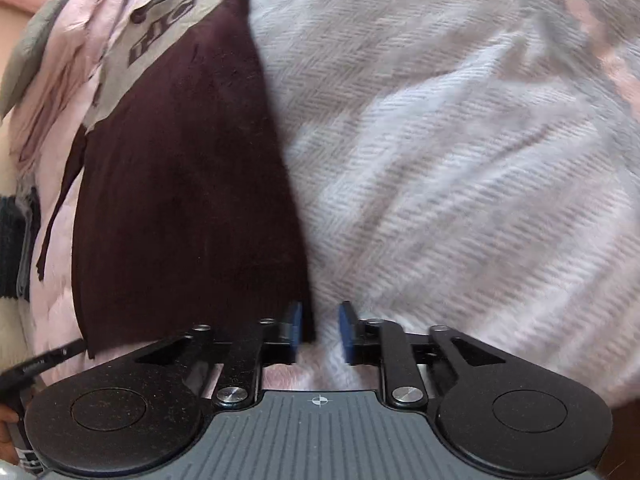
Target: Fold large clothes
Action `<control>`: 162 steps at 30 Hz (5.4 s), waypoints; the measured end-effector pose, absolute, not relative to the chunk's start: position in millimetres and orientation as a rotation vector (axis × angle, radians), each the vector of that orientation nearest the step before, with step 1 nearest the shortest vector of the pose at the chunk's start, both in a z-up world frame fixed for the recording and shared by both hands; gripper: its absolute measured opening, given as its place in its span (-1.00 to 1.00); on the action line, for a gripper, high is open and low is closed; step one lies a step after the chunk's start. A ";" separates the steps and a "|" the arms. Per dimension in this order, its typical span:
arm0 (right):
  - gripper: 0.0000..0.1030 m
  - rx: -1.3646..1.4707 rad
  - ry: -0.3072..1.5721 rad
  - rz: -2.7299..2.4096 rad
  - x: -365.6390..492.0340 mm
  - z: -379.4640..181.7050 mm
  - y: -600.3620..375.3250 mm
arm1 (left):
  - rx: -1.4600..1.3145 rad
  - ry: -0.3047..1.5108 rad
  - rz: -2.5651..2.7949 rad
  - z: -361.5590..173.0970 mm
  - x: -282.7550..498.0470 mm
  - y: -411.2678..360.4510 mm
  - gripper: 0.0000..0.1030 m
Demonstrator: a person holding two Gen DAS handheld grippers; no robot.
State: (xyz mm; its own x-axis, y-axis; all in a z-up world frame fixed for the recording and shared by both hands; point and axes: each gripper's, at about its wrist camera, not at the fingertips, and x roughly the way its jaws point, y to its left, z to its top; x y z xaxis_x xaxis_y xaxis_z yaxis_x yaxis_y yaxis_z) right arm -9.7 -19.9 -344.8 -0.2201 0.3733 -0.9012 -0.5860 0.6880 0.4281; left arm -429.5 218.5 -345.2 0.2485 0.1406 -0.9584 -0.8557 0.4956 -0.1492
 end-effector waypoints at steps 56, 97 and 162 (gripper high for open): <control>-0.87 0.609 1.165 0.552 309.5 -372.8 -92.5 | -0.768 1.051 0.989 -357.0 -178.1 224.5 -0.36; -0.76 -0.170 0.972 0.301 333.2 -316.1 -42.8 | -0.834 1.021 1.042 -365.3 -180.5 233.7 -0.31; 0.16 -0.487 0.978 1.228 -199.7 -78.3 -118.8 | -0.449 0.916 0.886 -69.2 -399.2 -9.7 0.66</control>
State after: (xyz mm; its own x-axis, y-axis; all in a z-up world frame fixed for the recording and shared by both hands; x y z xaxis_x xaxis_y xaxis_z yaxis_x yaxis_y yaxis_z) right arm -199.7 -118.8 -78.3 0.0213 0.5561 -0.8308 -0.9344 0.3066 0.1813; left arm -399.2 -9.7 -69.2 0.3045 0.4635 -0.8321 -0.8159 0.5777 0.0232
